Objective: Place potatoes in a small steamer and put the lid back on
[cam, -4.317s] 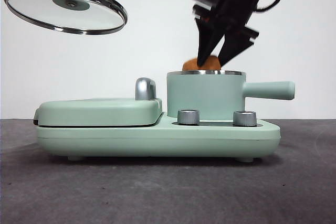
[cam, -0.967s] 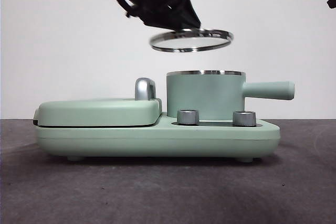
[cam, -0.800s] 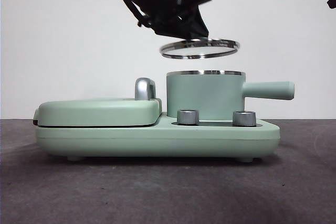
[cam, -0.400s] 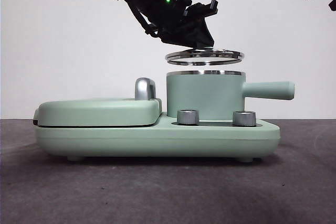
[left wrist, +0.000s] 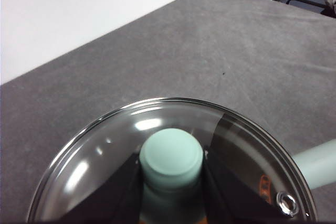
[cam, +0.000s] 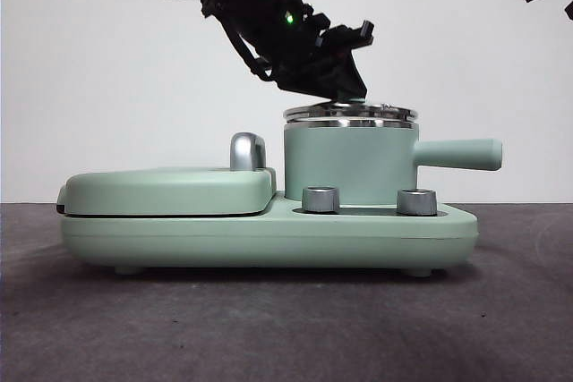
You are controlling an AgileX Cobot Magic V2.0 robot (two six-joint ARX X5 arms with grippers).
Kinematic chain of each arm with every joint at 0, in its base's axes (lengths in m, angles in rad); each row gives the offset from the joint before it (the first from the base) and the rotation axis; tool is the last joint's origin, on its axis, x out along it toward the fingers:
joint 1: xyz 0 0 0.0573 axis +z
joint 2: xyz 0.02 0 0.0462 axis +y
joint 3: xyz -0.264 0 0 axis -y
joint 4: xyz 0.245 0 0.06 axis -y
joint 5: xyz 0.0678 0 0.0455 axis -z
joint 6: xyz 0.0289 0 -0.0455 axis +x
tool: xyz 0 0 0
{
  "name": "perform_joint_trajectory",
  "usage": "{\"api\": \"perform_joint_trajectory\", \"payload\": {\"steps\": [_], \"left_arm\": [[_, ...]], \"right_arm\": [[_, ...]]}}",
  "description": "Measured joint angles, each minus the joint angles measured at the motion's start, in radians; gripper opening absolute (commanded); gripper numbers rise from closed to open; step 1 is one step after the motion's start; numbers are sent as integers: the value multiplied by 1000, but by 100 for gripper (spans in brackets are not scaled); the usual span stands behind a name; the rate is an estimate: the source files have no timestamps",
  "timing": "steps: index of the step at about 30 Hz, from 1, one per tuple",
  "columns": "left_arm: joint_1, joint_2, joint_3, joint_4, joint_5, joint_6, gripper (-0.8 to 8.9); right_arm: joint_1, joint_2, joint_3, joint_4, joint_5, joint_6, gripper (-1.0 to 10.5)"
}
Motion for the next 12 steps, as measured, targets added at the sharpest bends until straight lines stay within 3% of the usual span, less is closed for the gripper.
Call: {"api": "perform_joint_trajectory", "payload": {"steps": [12], "left_arm": [[0, 5, 0, -15, 3, 9, 10]], "right_arm": [[0, 0, 0, -1, 0, 0, 299]]}}
